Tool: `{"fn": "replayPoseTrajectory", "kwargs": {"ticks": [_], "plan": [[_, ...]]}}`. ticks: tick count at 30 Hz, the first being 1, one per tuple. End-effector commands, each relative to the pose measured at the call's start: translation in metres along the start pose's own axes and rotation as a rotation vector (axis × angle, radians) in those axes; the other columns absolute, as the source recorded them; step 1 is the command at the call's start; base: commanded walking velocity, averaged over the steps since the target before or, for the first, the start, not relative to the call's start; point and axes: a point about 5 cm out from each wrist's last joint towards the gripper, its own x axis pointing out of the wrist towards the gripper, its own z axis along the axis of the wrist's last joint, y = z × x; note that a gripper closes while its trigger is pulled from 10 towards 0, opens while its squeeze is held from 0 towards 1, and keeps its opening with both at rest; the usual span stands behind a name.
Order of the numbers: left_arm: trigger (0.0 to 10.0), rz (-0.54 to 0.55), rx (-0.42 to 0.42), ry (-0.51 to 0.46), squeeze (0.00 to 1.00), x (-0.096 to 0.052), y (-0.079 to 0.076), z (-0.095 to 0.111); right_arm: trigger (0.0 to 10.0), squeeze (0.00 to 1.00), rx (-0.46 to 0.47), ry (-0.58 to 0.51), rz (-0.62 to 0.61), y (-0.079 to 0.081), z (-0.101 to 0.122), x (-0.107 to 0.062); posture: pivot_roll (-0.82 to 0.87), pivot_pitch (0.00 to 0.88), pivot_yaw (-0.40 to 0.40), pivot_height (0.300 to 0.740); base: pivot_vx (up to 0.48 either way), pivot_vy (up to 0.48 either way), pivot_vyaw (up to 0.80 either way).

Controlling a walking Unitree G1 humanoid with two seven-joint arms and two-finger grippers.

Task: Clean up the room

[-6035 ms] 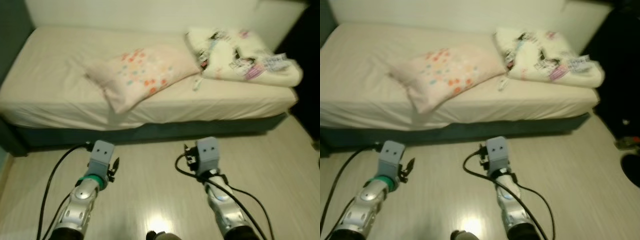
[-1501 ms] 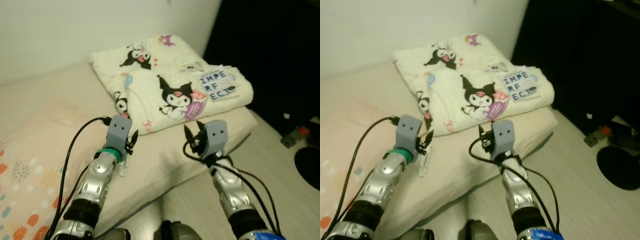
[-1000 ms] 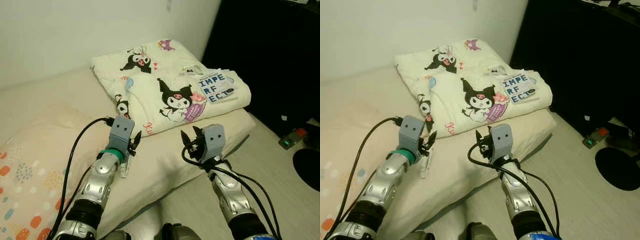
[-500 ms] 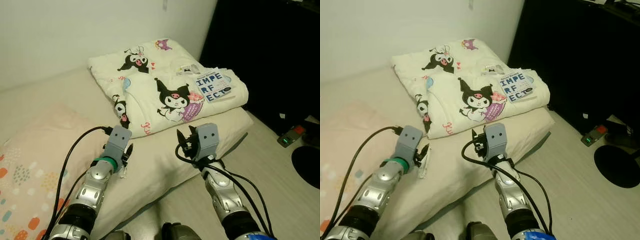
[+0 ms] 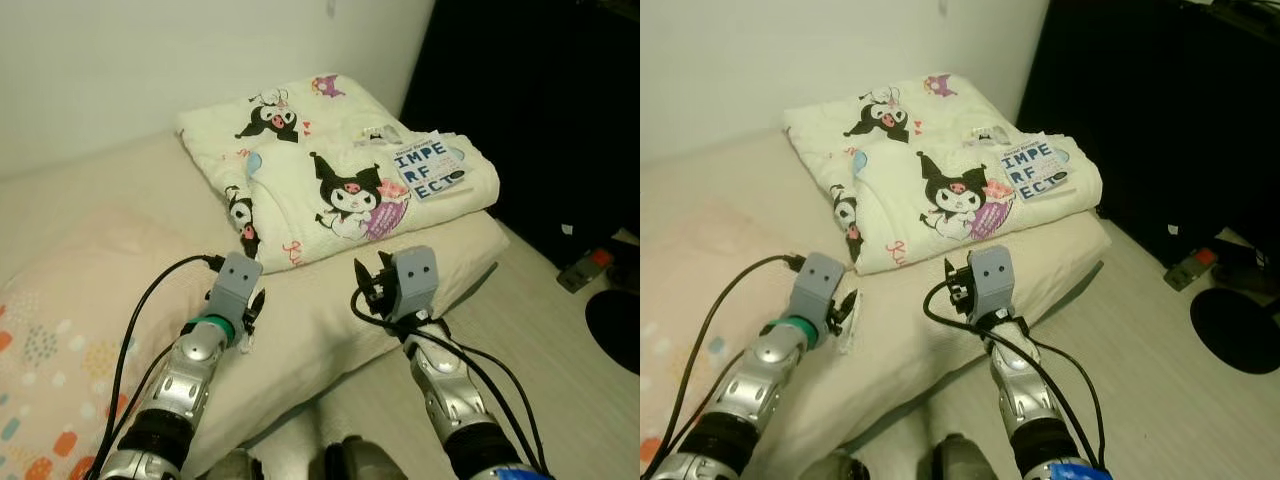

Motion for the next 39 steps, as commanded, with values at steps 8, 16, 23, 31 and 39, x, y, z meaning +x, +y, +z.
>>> {"fn": "replayPoseTrajectory", "kwargs": {"ticks": [8,16,23,31,39], "plan": [[10.0,-0.015,-0.004,0.017,0.00,-0.0011,-0.0064,-0.0039,10.0,0.00,0.009,0.022,-0.016,-0.0031,-0.0053,-0.0040,-0.03,0.080,0.014,0.630,0.000,0.000,0.00],[10.0,-0.018,-0.001,0.014,0.00,-0.0005,-0.0065,-0.0026,10.0,0.00,0.011,0.023,-0.013,-0.0023,-0.0056,-0.0042,-0.04,0.082,0.015,0.630,0.000,0.000,0.00],[10.0,-0.022,-0.002,0.014,0.00,-0.0003,-0.0069,-0.0025,10.0,0.00,0.016,0.020,-0.013,-0.0015,-0.0053,-0.0045,-0.04,0.083,0.016,0.630,0.000,0.000,0.00],[10.0,-0.023,-0.002,0.013,0.00,-0.0003,-0.0074,-0.0022,10.0,0.00,0.016,0.019,-0.014,-0.0021,-0.0052,-0.0045,-0.04,0.083,0.016,0.630,0.000,0.000,0.00],[10.0,-0.019,-0.002,0.016,0.00,-0.0001,-0.0075,-0.0023,10.0,0.00,0.011,0.010,-0.006,-0.0015,-0.0027,-0.0033,-0.04,0.084,0.015,0.615,0.000,0.000,0.00]]}}
